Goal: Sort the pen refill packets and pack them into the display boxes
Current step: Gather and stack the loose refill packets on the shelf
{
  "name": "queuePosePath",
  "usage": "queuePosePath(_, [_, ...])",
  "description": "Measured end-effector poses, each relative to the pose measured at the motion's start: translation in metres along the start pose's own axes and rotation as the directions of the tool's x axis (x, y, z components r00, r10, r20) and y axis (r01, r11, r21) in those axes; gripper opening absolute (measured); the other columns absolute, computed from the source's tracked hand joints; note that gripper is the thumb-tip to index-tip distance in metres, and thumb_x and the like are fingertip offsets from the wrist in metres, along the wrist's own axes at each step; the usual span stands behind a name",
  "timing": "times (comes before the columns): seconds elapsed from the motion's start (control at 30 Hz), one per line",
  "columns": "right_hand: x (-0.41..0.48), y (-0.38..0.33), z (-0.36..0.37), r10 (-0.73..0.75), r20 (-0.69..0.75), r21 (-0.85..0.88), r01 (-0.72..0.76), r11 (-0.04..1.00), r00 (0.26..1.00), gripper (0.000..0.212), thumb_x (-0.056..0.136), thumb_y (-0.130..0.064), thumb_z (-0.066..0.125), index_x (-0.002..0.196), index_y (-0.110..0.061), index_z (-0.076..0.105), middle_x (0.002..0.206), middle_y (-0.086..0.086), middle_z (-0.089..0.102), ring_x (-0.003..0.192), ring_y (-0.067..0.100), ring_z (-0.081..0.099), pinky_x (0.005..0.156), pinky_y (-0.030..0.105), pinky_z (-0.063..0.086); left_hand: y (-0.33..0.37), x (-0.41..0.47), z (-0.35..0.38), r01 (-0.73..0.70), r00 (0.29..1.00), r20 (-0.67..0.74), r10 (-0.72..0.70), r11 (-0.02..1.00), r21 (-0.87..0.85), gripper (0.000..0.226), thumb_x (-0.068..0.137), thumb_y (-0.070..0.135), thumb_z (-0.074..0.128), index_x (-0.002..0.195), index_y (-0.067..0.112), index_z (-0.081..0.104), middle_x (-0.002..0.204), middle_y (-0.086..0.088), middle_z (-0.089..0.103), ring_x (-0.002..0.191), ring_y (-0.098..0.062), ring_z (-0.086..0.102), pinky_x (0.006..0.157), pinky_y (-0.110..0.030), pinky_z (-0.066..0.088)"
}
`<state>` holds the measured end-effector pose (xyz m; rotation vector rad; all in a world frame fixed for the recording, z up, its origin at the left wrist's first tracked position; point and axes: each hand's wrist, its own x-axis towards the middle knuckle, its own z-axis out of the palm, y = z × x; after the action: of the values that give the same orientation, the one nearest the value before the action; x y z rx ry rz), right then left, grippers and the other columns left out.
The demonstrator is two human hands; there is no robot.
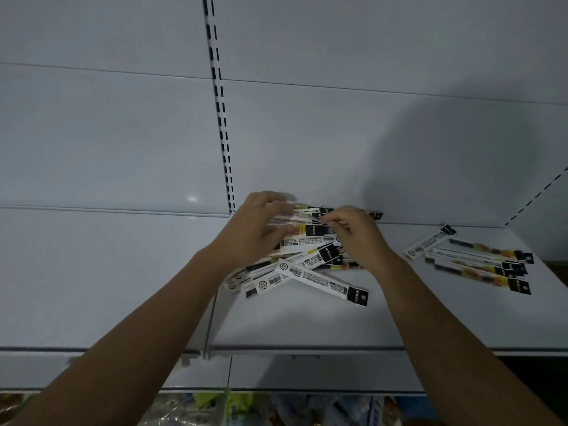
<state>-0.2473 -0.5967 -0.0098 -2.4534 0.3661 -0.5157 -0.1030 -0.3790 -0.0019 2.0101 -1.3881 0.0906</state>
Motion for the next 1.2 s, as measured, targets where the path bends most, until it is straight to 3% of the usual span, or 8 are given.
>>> queuePosePath(0.17, [-0.001,-0.010,0.011,0.014,0.101,0.136,-0.028,0.990,0.995,0.039,0.103,0.003,0.051,0.125,-0.019,0.074,0.132,-0.005,0.068,0.125,0.007,0.058,0.110,0.027,0.044,-0.026,-0.030,-0.011,0.255,0.967,-0.049,-0.252,0.963,0.085,0.060,0.094,0.061,0.061,0.146,0.031,0.054,0.155,-0.001,0.046,0.144,-0.023,0.039,0.116,-0.048,0.039])
queuePosePath(0.27, [-0.007,0.011,-0.003,0.240,-0.185,0.181,-0.207,0.961,0.953,0.030,0.105,-0.011,0.054,0.131,-0.018,0.067,0.135,0.005,0.064,0.106,0.008,0.060,0.099,0.034,0.050,-0.031,-0.036,-0.007,0.482,0.873,-0.048,-0.485,0.874,-0.071,0.070,0.095,0.061,0.061,0.153,0.026,0.045,0.162,-0.004,0.038,0.149,-0.024,0.036,0.118,-0.044,0.034])
queuePosePath(0.37, [-0.007,0.050,-0.016,0.498,-0.294,0.205,-0.455,0.867,0.816,0.038,0.104,-0.026,0.056,0.139,-0.012,0.057,0.140,0.015,0.054,0.125,0.027,0.056,0.102,0.033,0.041,-0.020,-0.032,-0.002,0.576,0.785,-0.037,-0.618,0.751,-0.324,0.064,0.100,0.061,0.052,0.153,0.025,0.044,0.149,-0.002,0.052,0.137,-0.020,0.050,0.106,-0.033,0.038])
queuePosePath(0.6, [0.005,0.052,0.003,0.546,-0.183,0.252,-0.498,0.830,0.817,0.037,0.103,-0.042,0.052,0.103,-0.006,0.059,0.110,0.019,0.063,0.084,0.026,0.064,0.059,0.028,0.040,-0.001,-0.012,0.015,0.524,0.728,-0.098,-0.679,0.642,-0.559,0.045,0.110,0.050,0.037,0.130,0.020,0.064,0.119,0.009,0.067,0.116,-0.014,0.060,0.090,-0.025,0.042])
queuePosePath(0.73, [-0.005,0.040,0.004,0.479,-0.103,0.308,-0.430,0.849,0.872,0.032,0.107,-0.036,0.050,0.129,-0.014,0.058,0.124,-0.001,0.064,0.108,0.021,0.065,0.083,0.032,0.048,0.001,-0.006,0.023,0.480,0.658,-0.174,-0.733,0.585,-0.654,0.040,0.109,0.050,0.039,0.113,0.024,0.069,0.111,0.008,0.069,0.108,-0.010,0.064,0.102,-0.042,0.050])
queuePosePath(0.9, [-0.017,0.041,-0.012,0.507,-0.112,0.361,-0.440,0.822,0.855,0.053,0.110,-0.040,0.043,0.159,-0.020,0.035,0.158,0.003,0.046,0.142,0.023,0.045,0.109,0.033,0.033,0.003,-0.014,0.004,0.504,0.700,-0.231,-0.676,0.697,-0.509,0.037,0.112,0.039,0.038,0.128,0.021,0.066,0.120,0.008,0.061,0.115,-0.012,0.055,0.095,-0.031,0.039])
queuePosePath(1.07, [-0.019,0.049,-0.006,0.485,-0.124,0.318,-0.429,0.846,0.866,0.049,0.106,-0.055,0.037,0.123,-0.013,0.056,0.115,0.000,0.060,0.110,0.019,0.057,0.090,0.034,0.043,-0.010,-0.033,0.001,0.571,0.703,-0.144,-0.696,0.674,-0.470,0.053,0.112,0.050,0.030,0.138,0.018,0.063,0.134,0.007,0.061,0.125,-0.012,0.054,0.103,-0.030,0.037])
queuePosePath(1.2, [-0.011,0.025,0.015,0.461,-0.092,0.422,-0.385,0.821,0.883,0.040,0.107,-0.048,0.041,0.119,-0.015,0.062,0.106,0.000,0.071,0.100,0.019,0.068,0.080,0.033,0.051,0.010,-0.023,0.016,0.514,0.671,-0.058,-0.739,0.521,-0.681,0.043,0.104,0.065,0.033,0.110,0.044,0.070,0.113,0.015,0.072,0.110,0.001,0.066,0.101,-0.027,0.049])
